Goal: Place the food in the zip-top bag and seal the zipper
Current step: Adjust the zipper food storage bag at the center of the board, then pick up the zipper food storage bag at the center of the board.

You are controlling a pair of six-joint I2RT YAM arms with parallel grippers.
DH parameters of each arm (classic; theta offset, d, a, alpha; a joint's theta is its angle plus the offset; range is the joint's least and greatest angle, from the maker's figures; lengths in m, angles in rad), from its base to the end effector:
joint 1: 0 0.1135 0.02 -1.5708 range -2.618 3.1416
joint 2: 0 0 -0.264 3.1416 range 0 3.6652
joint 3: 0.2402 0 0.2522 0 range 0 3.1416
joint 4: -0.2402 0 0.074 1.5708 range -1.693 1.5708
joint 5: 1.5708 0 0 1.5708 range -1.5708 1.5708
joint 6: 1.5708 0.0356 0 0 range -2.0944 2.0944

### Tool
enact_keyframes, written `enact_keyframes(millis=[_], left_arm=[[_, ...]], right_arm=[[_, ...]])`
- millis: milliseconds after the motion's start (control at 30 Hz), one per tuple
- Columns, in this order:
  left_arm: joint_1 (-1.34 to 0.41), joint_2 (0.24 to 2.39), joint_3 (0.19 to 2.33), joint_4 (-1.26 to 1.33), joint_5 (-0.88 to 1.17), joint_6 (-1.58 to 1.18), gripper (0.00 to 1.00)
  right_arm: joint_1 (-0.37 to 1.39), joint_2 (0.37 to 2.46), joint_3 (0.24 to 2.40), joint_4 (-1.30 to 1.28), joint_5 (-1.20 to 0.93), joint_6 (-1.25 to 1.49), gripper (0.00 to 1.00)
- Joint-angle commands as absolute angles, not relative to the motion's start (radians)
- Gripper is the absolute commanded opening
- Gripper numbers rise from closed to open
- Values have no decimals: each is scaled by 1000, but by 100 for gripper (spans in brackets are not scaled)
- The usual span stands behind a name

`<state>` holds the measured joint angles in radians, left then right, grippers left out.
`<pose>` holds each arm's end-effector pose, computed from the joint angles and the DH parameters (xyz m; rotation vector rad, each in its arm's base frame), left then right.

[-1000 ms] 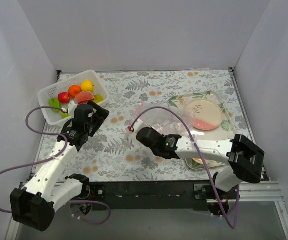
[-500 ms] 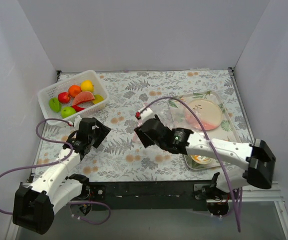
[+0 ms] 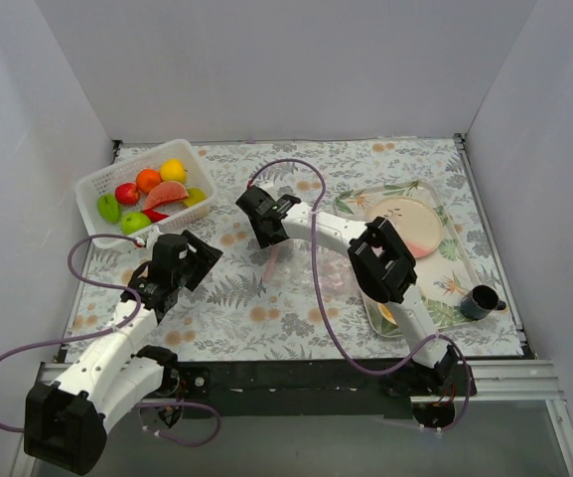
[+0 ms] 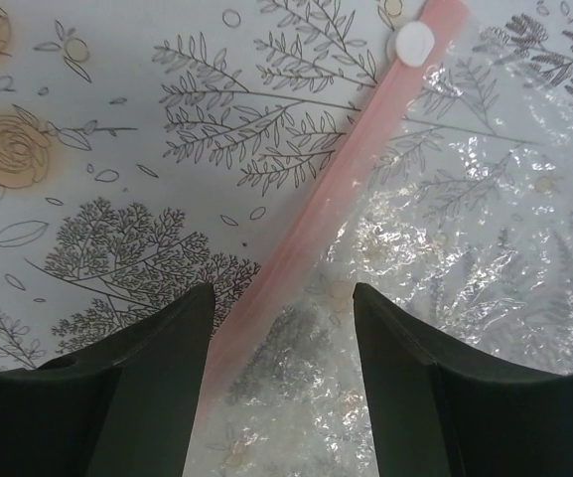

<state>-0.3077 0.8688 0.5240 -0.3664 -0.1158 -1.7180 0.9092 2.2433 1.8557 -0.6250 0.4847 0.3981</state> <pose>0.1758 -0.0516 0.2174 -1.6389 1.8251 -0.8783 0.3140 0.3763 0.1935 -0.4448 2.3791 -0.0531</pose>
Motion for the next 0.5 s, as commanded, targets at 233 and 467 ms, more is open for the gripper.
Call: enact_keyframes(millis=[233,467], left_arm=[[-304,830,492,-357,-94,-1703,64],[-304,850,456,-292,-36,-1689,64]], right_arm=[[865,2195,1729,-577,431,451,57],[867,2054,1576,-459,361,466,11]])
